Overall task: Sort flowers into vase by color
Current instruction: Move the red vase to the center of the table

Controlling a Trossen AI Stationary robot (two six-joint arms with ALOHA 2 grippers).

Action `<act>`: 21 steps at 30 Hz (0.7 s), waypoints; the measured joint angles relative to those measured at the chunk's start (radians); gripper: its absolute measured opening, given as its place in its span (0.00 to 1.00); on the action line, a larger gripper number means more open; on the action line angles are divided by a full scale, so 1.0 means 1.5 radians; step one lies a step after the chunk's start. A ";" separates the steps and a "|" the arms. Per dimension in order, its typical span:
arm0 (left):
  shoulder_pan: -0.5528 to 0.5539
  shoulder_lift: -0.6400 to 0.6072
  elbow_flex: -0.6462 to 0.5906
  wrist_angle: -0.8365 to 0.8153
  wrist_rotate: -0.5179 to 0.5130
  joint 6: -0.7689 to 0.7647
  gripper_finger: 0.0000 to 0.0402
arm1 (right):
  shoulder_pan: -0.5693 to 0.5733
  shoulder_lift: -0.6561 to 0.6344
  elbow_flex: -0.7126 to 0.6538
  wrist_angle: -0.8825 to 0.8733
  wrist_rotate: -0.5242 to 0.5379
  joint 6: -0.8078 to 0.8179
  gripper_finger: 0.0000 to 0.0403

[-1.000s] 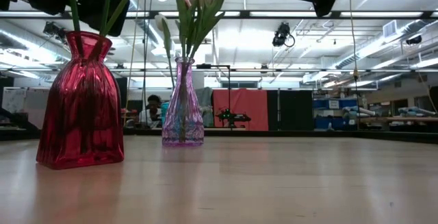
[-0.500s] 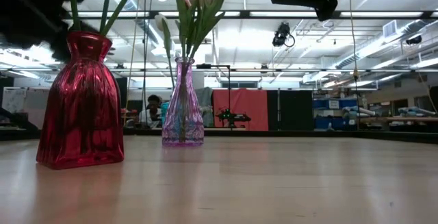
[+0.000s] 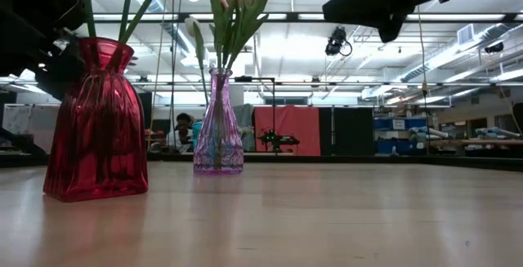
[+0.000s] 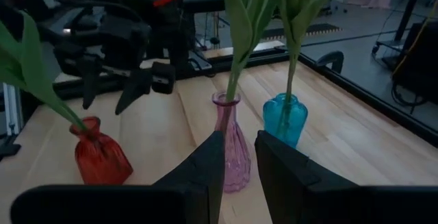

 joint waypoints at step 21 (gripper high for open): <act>-0.001 0.342 0.106 0.157 -0.061 0.085 0.88 | -0.005 0.000 -0.019 0.036 -0.006 0.003 0.24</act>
